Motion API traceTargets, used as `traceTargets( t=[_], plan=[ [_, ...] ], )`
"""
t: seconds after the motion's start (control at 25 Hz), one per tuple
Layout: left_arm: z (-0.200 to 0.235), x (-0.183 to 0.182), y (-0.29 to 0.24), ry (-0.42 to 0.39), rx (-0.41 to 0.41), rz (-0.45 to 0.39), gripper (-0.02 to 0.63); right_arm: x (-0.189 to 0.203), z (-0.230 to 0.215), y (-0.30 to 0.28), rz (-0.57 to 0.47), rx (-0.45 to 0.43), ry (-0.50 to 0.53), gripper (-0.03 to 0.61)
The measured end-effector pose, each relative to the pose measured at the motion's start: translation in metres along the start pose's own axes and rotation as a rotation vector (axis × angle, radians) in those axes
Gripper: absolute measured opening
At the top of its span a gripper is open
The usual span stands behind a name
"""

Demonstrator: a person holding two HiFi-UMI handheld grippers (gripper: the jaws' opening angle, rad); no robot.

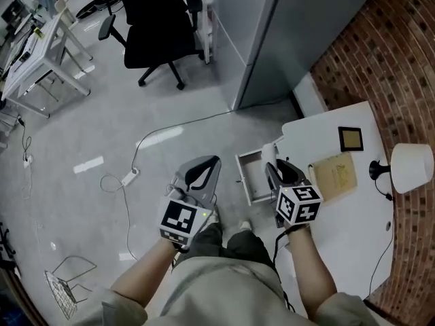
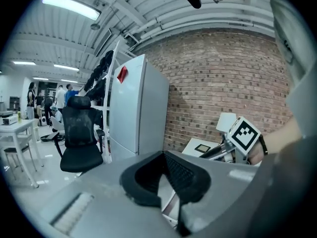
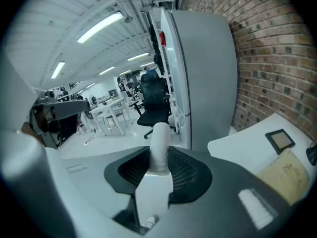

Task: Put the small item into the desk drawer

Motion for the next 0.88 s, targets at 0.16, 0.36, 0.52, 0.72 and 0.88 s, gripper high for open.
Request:
traceTargets(
  t=[0.16, 0.36, 0.52, 0.72, 0.88],
  plan=[
    [0.02, 0.034, -0.034, 0.057, -0.024, 0.07, 0.003, 0.031, -0.018, -0.048, 0.07, 0.001, -0.071, 0.123],
    [0.036, 0.082, -0.08, 0.141, -0.04, 0.124, 0.003, 0.087, -0.044, -0.109, 0.193, -0.003, -0.065, 0.123],
    [0.048, 0.126, -0.116, 0.168, -0.055, 0.171, 0.003, 0.125, -0.057, -0.152, 0.264, -0.022, -0.066, 0.124],
    [0.06, 0.186, -0.161, 0.187, -0.063, 0.241, 0.003, 0.179, -0.077, -0.206, 0.341, -0.025, -0.046, 0.124],
    [0.065, 0.241, -0.187, 0.197, -0.059, 0.327, 0.003, 0.231, -0.09, -0.238, 0.402, -0.029, -0.061, 0.124]
  ],
)
Point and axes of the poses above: the fingertips, and each gripper's own axes: y backward along the fingers, z to its left, x out of its underside, the point moved 6 cm from there along y, backward along the fingers, and after that the axes turned 10 degrees about y, right-handed, at the moved point
